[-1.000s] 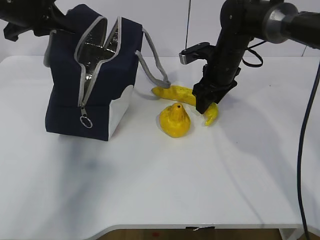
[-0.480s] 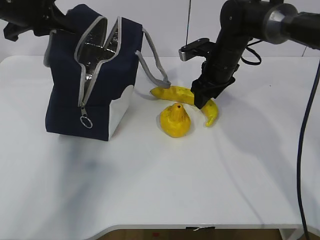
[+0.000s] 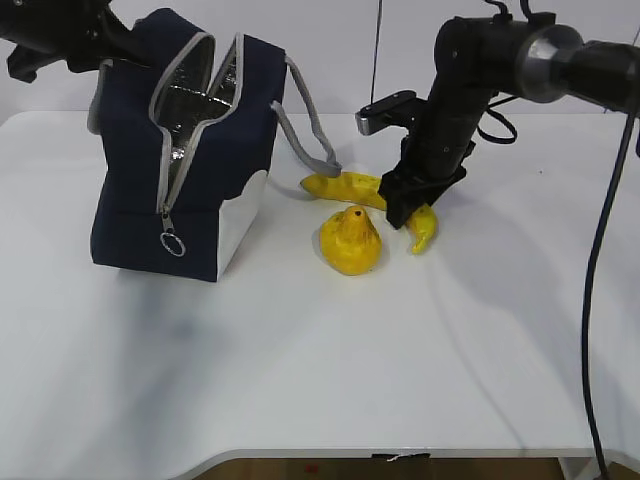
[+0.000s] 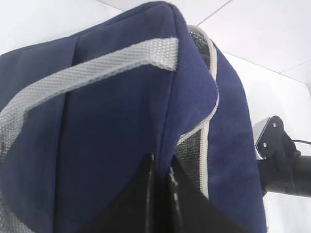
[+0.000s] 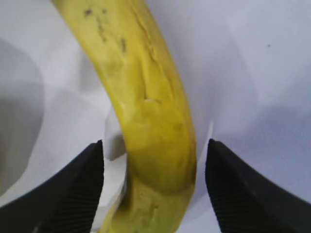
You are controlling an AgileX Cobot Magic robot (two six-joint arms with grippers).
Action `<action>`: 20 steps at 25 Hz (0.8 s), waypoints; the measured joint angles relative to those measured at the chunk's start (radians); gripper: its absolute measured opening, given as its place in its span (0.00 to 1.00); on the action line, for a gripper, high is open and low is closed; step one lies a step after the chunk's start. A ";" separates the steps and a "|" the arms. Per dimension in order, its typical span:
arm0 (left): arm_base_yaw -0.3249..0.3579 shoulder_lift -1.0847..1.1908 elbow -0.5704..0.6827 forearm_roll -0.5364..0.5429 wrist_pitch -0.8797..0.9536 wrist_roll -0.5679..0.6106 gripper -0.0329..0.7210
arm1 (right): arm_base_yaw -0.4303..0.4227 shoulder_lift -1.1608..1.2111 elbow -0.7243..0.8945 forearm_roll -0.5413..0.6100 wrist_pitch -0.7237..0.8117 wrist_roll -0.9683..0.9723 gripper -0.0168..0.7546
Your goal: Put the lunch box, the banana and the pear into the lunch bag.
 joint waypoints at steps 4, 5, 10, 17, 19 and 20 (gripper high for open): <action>0.000 0.000 0.000 0.000 0.000 0.000 0.04 | 0.000 0.015 0.000 0.000 0.000 0.015 0.62; 0.000 0.000 0.000 0.000 0.000 0.000 0.04 | 0.000 0.017 0.000 0.000 0.000 0.018 0.59; 0.000 0.000 0.000 0.000 0.000 0.000 0.04 | 0.000 0.017 0.000 0.002 0.000 0.022 0.45; 0.000 0.000 0.000 0.000 0.000 0.000 0.04 | -0.002 0.017 -0.025 -0.009 0.041 0.024 0.44; 0.000 0.000 0.000 0.000 0.000 0.000 0.04 | -0.002 0.008 -0.029 -0.017 0.050 0.024 0.44; 0.000 0.000 0.000 0.000 0.000 0.000 0.04 | -0.002 0.001 -0.029 -0.023 0.057 0.024 0.44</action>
